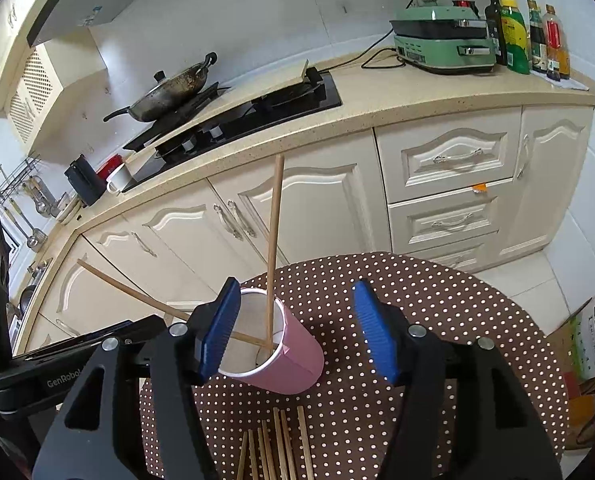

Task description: Organize utensils

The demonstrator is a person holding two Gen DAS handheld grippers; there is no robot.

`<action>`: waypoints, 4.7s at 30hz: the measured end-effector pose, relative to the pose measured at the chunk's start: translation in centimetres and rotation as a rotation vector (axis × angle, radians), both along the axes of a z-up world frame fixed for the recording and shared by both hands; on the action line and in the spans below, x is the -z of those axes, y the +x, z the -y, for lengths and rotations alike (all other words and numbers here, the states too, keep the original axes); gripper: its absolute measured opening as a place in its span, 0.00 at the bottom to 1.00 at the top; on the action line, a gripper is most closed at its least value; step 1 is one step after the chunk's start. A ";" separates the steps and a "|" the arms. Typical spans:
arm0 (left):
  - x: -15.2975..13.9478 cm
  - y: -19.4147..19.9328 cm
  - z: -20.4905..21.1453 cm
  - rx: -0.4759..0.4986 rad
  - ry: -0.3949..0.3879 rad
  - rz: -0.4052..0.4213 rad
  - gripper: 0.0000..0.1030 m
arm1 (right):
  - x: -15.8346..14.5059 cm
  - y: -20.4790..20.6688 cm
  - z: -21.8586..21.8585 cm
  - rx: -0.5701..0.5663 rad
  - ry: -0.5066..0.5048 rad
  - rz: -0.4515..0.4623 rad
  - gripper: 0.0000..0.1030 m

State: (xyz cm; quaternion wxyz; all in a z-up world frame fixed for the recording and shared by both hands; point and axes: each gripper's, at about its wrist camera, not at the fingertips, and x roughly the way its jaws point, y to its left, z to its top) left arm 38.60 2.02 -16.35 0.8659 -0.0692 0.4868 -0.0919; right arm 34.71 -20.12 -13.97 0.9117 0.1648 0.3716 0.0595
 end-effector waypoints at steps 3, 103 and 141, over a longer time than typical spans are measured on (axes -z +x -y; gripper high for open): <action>-0.5 -0.8 -0.1 -0.009 0.005 0.003 0.49 | -0.6 -0.6 0.3 -0.003 0.001 0.000 0.58; 8.2 -8.5 -2.1 -0.109 0.031 -0.253 0.06 | 9.5 -7.2 -0.9 0.001 -0.081 -0.243 0.05; -4.2 -8.3 0.6 -0.069 0.021 0.046 0.06 | -3.0 -5.8 1.9 -0.015 0.040 0.065 0.05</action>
